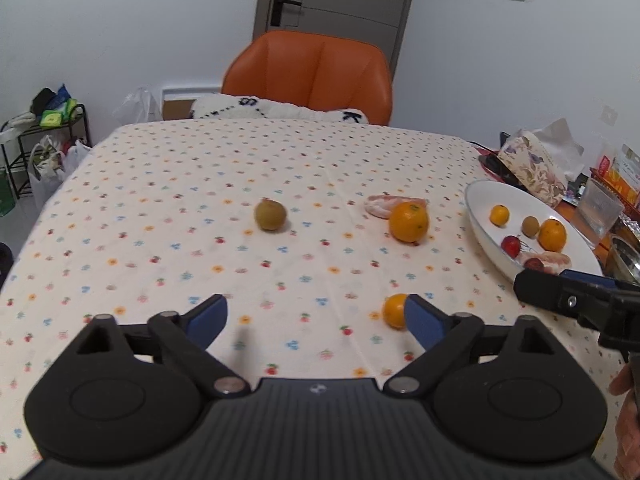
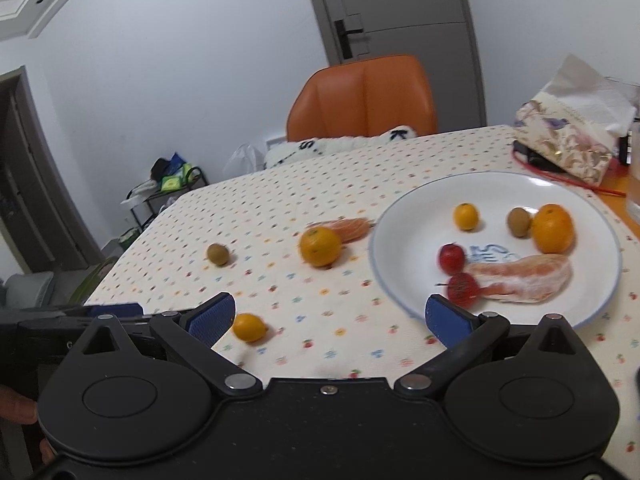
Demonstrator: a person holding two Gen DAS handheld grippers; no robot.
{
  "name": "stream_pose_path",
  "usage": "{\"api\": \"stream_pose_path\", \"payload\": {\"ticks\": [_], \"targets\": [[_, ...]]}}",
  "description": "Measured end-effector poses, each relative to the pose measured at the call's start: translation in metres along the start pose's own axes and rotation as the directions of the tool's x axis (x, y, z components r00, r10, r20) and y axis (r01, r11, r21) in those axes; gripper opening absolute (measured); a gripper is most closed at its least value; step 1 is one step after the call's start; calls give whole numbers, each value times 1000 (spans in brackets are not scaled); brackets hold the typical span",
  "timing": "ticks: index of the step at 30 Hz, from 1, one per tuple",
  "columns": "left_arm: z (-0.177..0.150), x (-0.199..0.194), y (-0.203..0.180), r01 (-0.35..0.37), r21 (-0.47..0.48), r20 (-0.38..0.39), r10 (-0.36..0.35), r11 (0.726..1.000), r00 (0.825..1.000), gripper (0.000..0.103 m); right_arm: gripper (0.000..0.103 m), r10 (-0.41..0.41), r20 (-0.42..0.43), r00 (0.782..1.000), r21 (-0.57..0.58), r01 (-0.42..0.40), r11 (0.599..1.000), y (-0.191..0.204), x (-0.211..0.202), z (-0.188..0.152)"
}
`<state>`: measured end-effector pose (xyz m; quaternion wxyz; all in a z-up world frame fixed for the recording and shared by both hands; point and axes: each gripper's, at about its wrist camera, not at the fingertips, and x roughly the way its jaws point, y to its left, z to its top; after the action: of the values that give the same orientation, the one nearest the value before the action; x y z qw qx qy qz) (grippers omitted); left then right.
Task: Organize fruits
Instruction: 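Move both open tools back toward the loose fruit on the tablecloth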
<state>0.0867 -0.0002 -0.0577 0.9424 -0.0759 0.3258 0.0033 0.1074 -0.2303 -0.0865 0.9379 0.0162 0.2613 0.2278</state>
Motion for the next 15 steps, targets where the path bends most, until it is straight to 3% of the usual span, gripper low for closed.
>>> {"api": "stream_pose_path", "payload": {"ticks": [3, 15], "targets": [[1, -1, 8, -18, -7, -1, 18, 1000, 1000, 97, 102, 16, -12, 1000, -19, -17, 1000, 10, 3, -2], [1, -3, 37, -20, -22, -9, 19, 1000, 1000, 97, 70, 94, -89, 992, -47, -98, 994, 38, 29, -8]]}}
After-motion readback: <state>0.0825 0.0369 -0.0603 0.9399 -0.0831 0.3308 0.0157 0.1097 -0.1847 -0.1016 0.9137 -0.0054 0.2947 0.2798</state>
